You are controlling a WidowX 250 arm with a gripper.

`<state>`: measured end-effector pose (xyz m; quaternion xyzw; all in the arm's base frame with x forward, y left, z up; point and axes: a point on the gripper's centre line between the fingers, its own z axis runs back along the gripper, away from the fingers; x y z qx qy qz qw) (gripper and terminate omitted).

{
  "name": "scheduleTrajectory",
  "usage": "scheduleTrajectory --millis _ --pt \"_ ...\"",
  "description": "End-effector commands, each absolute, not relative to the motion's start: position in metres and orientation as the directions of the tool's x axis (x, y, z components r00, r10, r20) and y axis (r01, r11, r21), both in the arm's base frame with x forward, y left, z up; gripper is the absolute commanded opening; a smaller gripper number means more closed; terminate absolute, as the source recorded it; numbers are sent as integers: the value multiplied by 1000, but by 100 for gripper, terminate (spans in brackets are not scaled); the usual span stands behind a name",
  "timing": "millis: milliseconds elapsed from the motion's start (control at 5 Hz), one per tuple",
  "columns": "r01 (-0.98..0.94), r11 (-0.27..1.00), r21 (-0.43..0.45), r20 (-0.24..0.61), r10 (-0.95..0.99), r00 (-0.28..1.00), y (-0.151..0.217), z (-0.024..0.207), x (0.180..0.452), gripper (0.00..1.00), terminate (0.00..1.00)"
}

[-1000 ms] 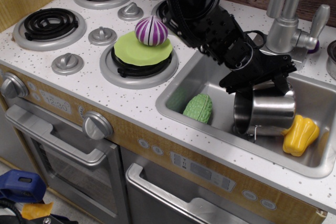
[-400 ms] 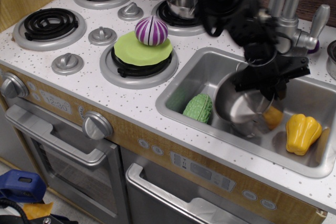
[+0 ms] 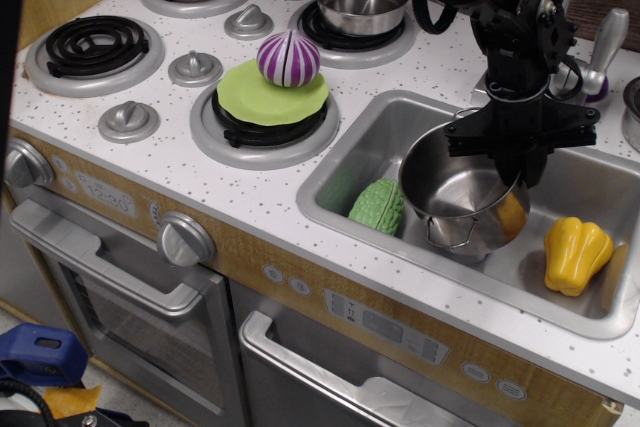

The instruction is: Flip pot upright in sink

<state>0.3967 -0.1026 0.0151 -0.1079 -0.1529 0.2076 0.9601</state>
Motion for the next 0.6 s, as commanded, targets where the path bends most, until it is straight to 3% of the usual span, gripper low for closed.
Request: scheduleTrajectory --millis 0,200,400 --pt "-353 906 -233 297 412 861 -103 30 402 100 0" --pt "-353 906 -233 297 412 861 -103 30 402 100 0" --pt "-353 906 -233 297 412 861 -103 30 402 100 100"
